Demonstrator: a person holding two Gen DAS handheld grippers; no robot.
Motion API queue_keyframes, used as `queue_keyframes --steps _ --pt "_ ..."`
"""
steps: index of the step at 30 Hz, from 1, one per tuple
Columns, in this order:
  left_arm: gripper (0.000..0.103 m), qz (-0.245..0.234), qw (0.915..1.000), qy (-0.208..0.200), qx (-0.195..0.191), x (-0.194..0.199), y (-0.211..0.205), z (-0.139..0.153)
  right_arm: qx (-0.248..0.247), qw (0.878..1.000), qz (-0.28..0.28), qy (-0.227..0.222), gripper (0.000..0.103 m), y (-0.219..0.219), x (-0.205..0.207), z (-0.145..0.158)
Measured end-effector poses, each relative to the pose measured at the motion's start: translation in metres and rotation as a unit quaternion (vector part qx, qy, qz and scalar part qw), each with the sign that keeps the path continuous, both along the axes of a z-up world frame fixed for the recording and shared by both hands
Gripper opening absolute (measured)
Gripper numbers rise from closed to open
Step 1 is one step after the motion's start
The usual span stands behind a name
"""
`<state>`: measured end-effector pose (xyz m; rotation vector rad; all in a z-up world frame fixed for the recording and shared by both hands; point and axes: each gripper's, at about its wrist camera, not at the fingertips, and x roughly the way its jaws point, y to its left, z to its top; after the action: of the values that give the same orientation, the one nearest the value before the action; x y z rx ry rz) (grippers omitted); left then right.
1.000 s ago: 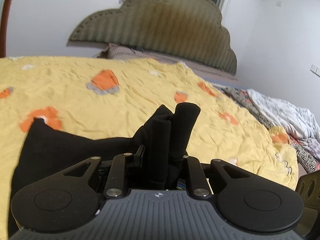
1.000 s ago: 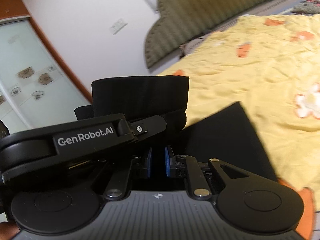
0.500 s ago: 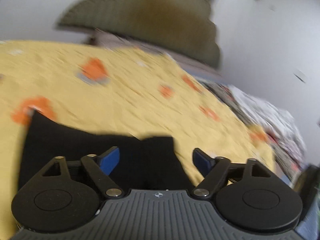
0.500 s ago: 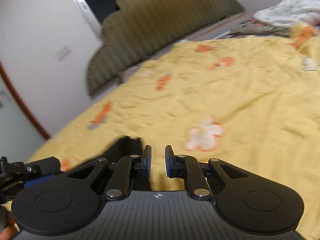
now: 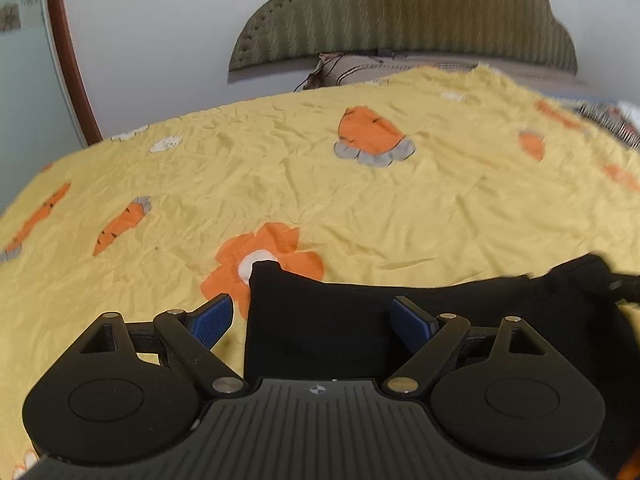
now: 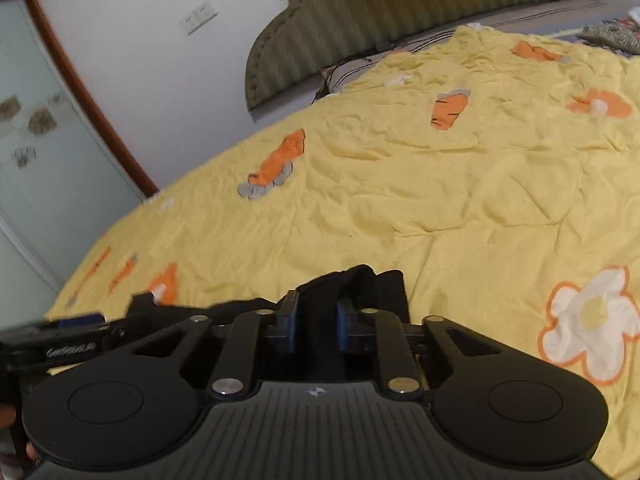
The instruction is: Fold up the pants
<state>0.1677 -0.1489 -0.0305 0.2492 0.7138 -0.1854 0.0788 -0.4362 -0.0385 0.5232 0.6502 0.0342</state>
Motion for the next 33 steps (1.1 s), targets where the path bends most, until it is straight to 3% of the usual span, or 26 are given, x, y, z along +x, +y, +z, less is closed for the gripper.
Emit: queue_keyframes --steps 3,6,8,10,12,14,16,17,19,21,23,27,28,30,31,33 --pt "0.092 0.007 0.9998 -0.001 0.018 0.013 -0.007 -0.014 -0.055 0.998 -0.024 0.003 0.013 0.002 -0.005 0.002" --pt "0.09 0.011 0.9997 0.013 0.015 0.017 -0.005 -0.018 -0.055 0.998 -0.031 0.007 0.014 0.001 -0.005 -0.001" --pt "0.09 0.009 0.9999 0.008 -0.002 0.007 0.003 -0.009 -0.067 0.997 -0.039 0.007 0.024 0.002 -0.014 0.004" --pt "0.091 0.008 0.9998 0.002 -0.016 -0.007 0.012 0.002 -0.121 0.99 -0.075 0.005 0.027 0.008 -0.033 0.017" --pt "0.091 0.005 0.9994 0.003 -0.033 -0.023 0.02 0.009 -0.142 0.989 -0.048 -0.017 0.027 0.02 -0.053 0.029" --pt "0.093 -0.008 0.9989 0.014 -0.045 -0.036 0.021 0.01 -0.124 0.992 0.027 -0.03 0.027 0.037 -0.069 0.033" --pt "0.093 -0.018 0.999 0.024 -0.033 -0.044 0.017 0.002 -0.126 0.988 0.087 -0.012 0.027 0.055 -0.075 0.026" --pt "0.093 -0.018 0.9994 0.023 -0.02 -0.046 0.012 -0.004 -0.154 0.984 0.092 0.003 0.027 0.062 -0.075 0.019" --pt "0.094 -0.023 0.9993 0.025 0.014 -0.044 0.001 -0.017 -0.214 0.974 0.068 0.011 0.028 0.064 -0.077 0.007" --pt "0.091 -0.019 0.9994 0.023 0.016 -0.044 0.002 -0.014 -0.187 0.981 0.04 0.014 0.03 0.054 -0.078 0.011" --pt "0.094 -0.021 0.9997 0.014 -0.002 -0.05 0.01 -0.001 -0.202 0.979 0.015 0.007 0.031 0.055 -0.085 0.02" --pt "0.102 -0.025 0.9994 0.018 -0.014 -0.06 0.028 0.006 -0.183 0.981 0.061 -0.011 0.032 0.071 -0.097 0.024" --pt "0.101 -0.028 0.9991 0.031 -0.008 -0.059 0.03 0.001 -0.193 0.979 0.07 -0.001 0.032 0.075 -0.094 0.018" --pt "0.102 -0.026 0.9977 0.062 0.009 -0.055 0.037 -0.011 -0.259 0.965 0.045 0.019 0.033 0.082 -0.09 0.008" --pt "0.101 -0.02 0.9977 0.065 -0.006 -0.056 0.046 -0.009 -0.278 0.96 0.032 0.02 0.049 0.086 -0.09 0.009" --pt "0.1 0.015 0.9973 0.063 -0.033 -0.056 0.069 0.0 -0.293 0.956 0.028 -0.003 0.049 0.098 -0.095 0.021"
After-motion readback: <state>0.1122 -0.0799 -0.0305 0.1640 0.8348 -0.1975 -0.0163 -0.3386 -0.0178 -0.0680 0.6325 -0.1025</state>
